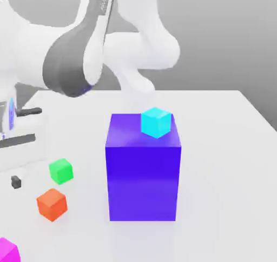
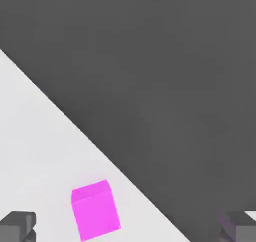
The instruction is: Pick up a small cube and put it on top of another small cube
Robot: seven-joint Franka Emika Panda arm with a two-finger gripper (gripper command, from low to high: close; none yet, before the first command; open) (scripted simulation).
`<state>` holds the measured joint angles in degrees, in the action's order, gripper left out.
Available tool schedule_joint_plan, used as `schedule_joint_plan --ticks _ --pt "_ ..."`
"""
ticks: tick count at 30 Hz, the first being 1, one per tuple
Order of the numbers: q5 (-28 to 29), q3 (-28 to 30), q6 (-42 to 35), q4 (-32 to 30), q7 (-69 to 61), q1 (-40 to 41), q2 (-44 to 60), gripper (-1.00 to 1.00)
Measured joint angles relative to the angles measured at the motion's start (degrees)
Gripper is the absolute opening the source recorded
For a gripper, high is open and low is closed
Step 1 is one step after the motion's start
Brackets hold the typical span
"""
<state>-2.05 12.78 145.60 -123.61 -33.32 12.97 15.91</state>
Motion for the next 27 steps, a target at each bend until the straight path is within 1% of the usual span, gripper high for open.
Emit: schedule_joint_plan --ticks 4,8,9,15,17,20,27 --pt "-3.85 -3.4 1.74 1.14 -13.1 6.3 7.97 0.0" --pt "-5.88 -5.78 6.9 2.88 -17.29 9.16 16.18 0.0" --pt "-6.19 -6.17 8.15 3.27 -17.62 9.49 17.86 -1.0" --pt "-6.35 -6.36 8.65 3.46 -17.78 9.65 18.69 -1.0" --pt "-6.0 -6.05 7.15 2.99 -17.56 9.46 16.71 -1.0" --pt "-4.86 -5.03 3.05 1.48 -16.67 8.73 11.12 -1.0" --pt "-6.99 -2.85 2.86 -11.87 -12.58 9.79 -2.35 -1.0"
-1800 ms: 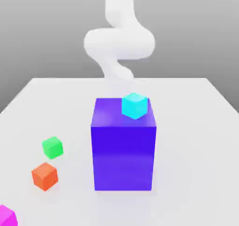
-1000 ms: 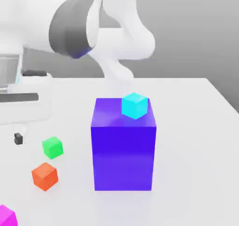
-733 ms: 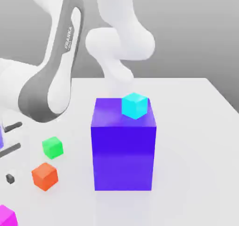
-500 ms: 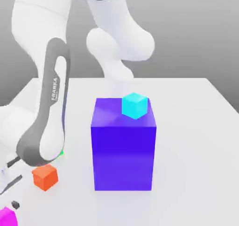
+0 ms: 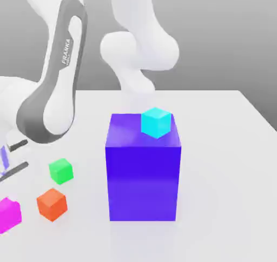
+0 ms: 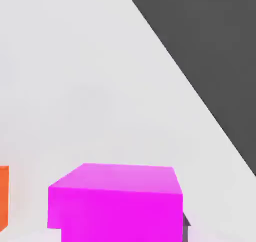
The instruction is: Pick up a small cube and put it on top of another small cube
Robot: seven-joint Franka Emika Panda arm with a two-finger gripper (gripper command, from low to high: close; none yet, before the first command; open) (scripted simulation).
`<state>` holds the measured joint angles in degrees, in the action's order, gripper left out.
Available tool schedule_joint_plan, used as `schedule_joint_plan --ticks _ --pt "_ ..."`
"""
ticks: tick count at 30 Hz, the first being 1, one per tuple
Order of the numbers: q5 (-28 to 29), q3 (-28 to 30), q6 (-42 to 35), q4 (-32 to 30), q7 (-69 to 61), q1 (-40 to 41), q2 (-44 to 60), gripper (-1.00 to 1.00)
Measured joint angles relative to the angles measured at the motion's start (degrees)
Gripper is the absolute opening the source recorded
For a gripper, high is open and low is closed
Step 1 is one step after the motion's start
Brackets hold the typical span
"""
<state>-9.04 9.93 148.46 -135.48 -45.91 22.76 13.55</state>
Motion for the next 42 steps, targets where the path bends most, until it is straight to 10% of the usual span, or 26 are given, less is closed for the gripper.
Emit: schedule_joint_plan --ticks 17,42 --pt "15.74 1.92 4.87 -35.0 25.9 14.99 -30.82 -1.0" --pt "-4.17 10.5 14.47 -35.6 12.97 1.25 -21.17 -1.0"
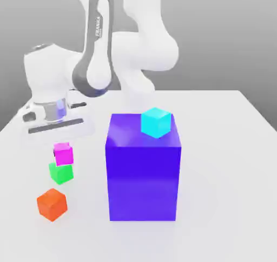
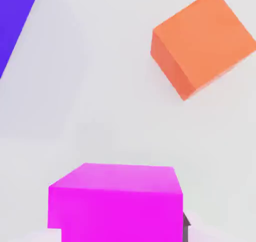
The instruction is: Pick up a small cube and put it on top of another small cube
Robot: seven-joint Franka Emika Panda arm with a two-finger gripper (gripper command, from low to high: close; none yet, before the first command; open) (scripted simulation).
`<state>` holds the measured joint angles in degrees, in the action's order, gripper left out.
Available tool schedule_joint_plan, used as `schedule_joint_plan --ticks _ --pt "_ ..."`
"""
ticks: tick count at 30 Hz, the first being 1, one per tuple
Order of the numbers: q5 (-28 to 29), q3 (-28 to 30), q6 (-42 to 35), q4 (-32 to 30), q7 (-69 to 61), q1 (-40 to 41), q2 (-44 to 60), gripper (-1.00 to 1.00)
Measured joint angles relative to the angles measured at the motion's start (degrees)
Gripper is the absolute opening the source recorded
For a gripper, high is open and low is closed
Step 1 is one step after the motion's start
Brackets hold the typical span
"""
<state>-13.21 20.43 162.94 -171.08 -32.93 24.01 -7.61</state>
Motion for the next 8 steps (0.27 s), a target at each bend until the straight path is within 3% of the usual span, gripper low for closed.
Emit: schedule_joint_plan --ticks 8 --pt "-1.84 0.35 3.26 0.23 -1.29 -0.94 4.33 -1.0"
